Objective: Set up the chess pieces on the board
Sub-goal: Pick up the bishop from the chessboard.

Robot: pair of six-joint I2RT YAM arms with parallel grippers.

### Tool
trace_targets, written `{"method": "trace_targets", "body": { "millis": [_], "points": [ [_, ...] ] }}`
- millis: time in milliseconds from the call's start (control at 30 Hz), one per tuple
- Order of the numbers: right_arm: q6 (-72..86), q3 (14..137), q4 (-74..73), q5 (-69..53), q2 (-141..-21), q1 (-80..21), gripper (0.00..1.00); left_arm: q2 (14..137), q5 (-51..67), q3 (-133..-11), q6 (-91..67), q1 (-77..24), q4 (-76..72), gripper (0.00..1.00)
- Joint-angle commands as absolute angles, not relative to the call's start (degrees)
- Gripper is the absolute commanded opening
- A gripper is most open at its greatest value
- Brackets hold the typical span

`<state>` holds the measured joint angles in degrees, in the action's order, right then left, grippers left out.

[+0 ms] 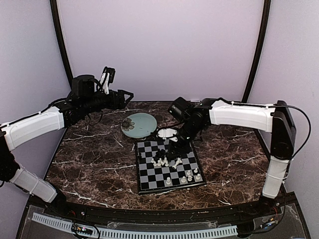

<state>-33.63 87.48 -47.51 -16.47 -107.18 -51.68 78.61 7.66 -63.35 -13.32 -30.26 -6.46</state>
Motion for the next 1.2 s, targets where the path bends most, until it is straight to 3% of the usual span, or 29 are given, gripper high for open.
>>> {"method": "trace_targets", "body": {
  "millis": [0, 733, 1167],
  "points": [
    [-32.0, 90.9, -45.0, -12.4, -109.4, -50.2, 0.21, 76.0, 7.8, -63.5, -13.3, -30.4, -6.3, 0.80],
    [-32.8, 95.0, -47.6, -15.1, -117.4, -50.7, 0.24, 75.5, 7.6, -63.5, -12.8, -30.3, -6.2, 0.80],
    [-33.0, 92.6, -47.4, -11.7, -110.4, -51.5, 0.28, 75.6, 7.8, -63.5, -13.1, -30.3, -6.3, 0.80]
  ]
}}
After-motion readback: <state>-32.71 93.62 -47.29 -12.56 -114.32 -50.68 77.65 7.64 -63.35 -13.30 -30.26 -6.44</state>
